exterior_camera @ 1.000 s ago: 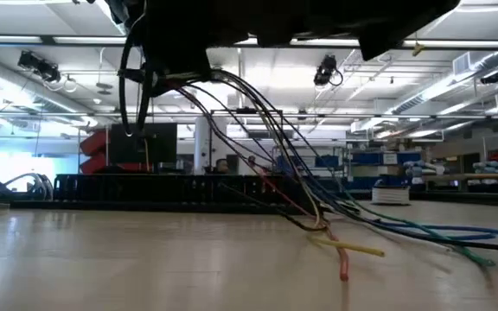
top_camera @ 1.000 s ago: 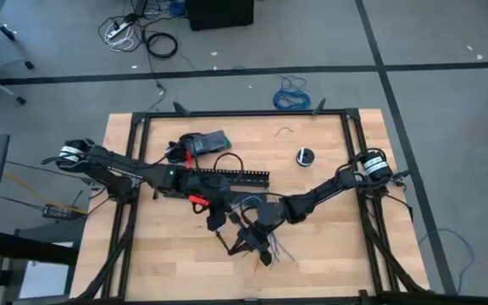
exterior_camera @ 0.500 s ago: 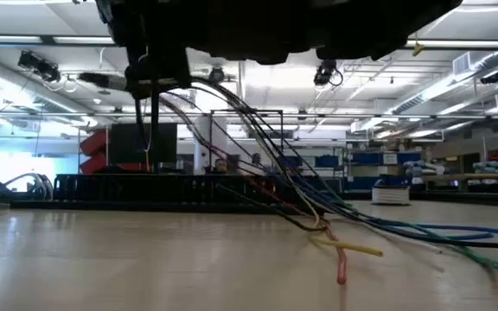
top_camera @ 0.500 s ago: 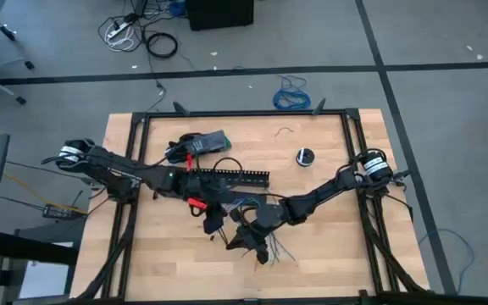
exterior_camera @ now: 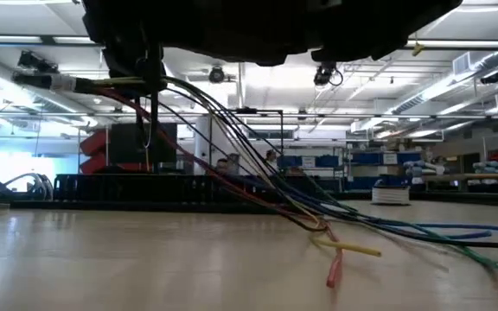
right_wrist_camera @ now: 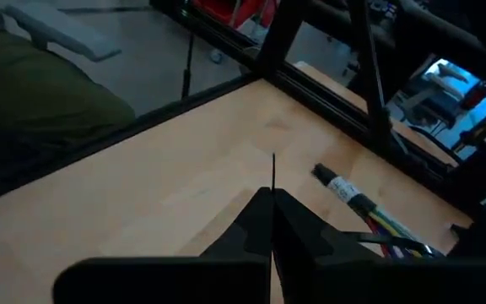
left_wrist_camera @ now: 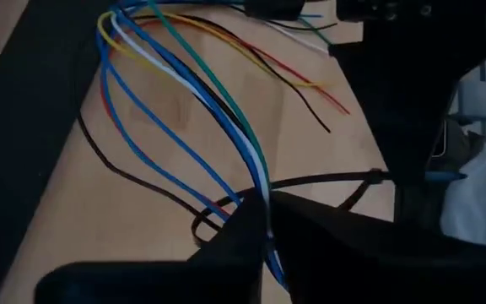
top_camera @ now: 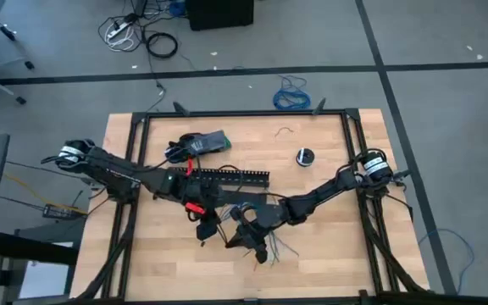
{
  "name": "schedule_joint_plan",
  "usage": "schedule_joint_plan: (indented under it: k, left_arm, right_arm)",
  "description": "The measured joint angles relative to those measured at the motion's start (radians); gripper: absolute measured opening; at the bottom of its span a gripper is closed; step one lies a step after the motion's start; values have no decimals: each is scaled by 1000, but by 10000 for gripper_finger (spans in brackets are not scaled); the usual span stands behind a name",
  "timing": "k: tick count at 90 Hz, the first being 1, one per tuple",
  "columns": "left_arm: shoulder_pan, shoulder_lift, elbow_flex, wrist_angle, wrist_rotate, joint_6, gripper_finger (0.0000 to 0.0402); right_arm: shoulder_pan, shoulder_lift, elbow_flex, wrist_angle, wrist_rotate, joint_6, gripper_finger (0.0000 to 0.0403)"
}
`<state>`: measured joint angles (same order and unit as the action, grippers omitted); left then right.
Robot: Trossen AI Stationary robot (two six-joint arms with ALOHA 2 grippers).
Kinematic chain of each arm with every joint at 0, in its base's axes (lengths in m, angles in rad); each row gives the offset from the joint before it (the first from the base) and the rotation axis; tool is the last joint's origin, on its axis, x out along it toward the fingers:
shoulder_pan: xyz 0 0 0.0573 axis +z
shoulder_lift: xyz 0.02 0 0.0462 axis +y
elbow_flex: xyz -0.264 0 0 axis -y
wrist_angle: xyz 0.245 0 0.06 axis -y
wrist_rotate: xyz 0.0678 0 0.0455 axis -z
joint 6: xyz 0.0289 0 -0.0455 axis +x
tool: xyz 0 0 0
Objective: Ziptie cables
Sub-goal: Wrap the right black zip tie on the cables
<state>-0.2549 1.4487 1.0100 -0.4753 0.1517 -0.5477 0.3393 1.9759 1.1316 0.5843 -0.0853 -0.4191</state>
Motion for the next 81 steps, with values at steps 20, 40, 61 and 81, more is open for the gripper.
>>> schedule_joint_plan:
  k: [20,40,61,81]
  left_arm:
    - [-3,0,0,-32,-9,72,111]
    - [-26,0,0,-110,-39,49,163]
    - [-186,-12,0,-216,-236,-56,170]
    - [-391,-84,0,-273,-581,-209,170]
  right_arm:
    - [0,0,0,-21,0,16,0]
    - [-1,0,0,-30,0,17,0]
    - [-11,0,0,-107,46,82,0]
    - [-16,-38,-2,-164,104,94,1]
